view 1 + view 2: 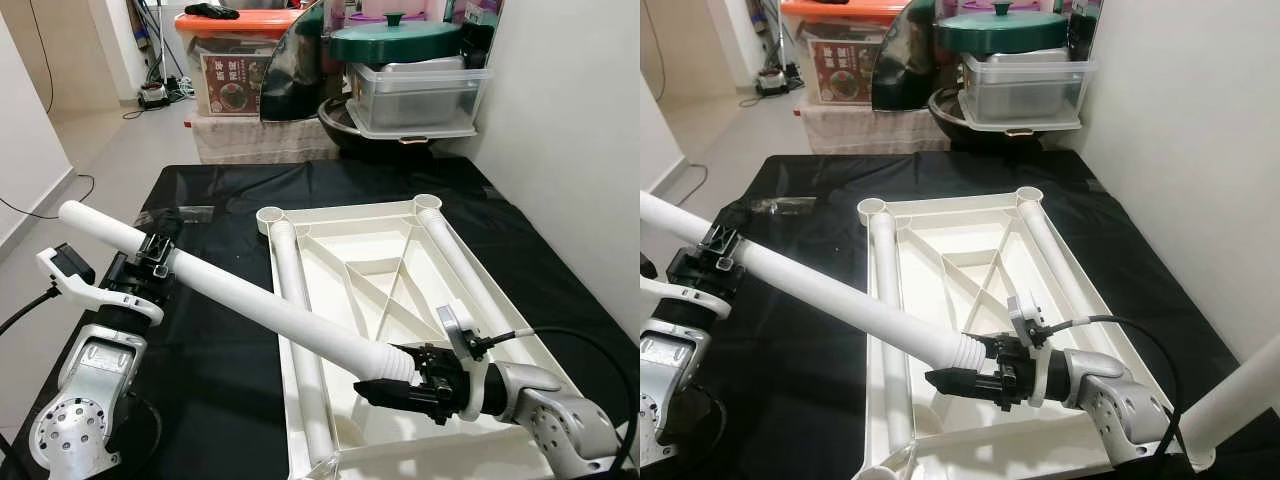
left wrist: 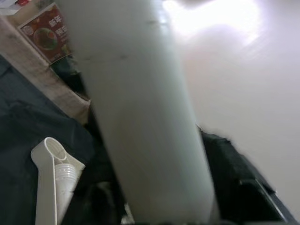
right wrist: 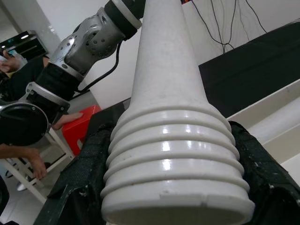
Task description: Building children table
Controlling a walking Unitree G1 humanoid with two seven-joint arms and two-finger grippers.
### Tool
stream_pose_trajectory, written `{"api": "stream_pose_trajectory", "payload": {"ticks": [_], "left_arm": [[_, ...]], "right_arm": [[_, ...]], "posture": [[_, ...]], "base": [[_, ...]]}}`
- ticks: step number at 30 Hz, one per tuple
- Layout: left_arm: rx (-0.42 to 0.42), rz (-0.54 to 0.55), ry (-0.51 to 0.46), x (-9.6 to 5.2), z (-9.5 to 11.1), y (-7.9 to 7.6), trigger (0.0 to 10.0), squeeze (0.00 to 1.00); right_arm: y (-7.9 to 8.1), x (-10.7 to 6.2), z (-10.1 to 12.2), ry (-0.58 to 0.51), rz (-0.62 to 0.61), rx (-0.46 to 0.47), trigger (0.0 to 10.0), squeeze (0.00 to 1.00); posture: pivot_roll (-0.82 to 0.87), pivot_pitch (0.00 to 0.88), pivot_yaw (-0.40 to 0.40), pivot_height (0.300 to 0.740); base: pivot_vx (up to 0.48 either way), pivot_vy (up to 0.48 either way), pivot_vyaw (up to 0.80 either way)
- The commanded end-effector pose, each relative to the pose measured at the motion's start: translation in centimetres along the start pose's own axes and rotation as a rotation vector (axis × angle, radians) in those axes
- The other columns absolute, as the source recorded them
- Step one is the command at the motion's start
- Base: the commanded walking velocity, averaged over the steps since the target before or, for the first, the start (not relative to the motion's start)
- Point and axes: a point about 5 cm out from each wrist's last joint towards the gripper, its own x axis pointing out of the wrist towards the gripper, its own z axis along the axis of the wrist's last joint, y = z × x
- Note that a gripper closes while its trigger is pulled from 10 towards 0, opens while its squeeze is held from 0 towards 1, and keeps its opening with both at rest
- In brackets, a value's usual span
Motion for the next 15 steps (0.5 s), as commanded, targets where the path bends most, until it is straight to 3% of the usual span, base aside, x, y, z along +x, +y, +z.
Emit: {"api": "stream_pose_trajectory", "payload": {"ticks": [1,8,13,14,15], "left_arm": [[0.020,-0.035,0.002,0.2,-0.1,-0.6,0.0,0.00],[0.008,-0.093,0.030,0.0,-1.1,-1.9,0.0,0.00],[-0.020,-0.145,0.048,-0.2,-2.4,-3.5,0.0,0.00],[-0.023,-0.144,0.051,-0.3,-2.6,-3.6,0.0,0.00],[-0.023,-0.144,0.051,-0.3,-2.6,-3.6,0.0,0.00]], "right_arm": [[0.6,0.7,0.4,0.001,0.084,-0.021,0.0,0.00],[0.0,1.0,0.5,-0.004,0.042,-0.055,0.0,0.00],[-1.2,1.7,0.9,-0.036,-0.062,-0.112,0.0,0.00],[-2.1,1.9,0.8,-0.017,-0.164,-0.135,3.8,0.00],[-2.1,1.9,0.8,-0.017,-0.164,-0.135,3.8,0.00]], "posture": [[-0.04,0.000,0.005,0.740],[-0.04,0.000,0.002,0.740],[-0.04,0.000,-0.003,0.740],[-0.04,0.000,-0.004,0.740],[-0.04,0.000,-0.004,0.740]], "base": [[0.000,0.000,0.00],[0.000,0.000,0.00],[0.000,0.000,0.00],[0.000,0.000,0.00],[0.000,0.000,0.00]]}}
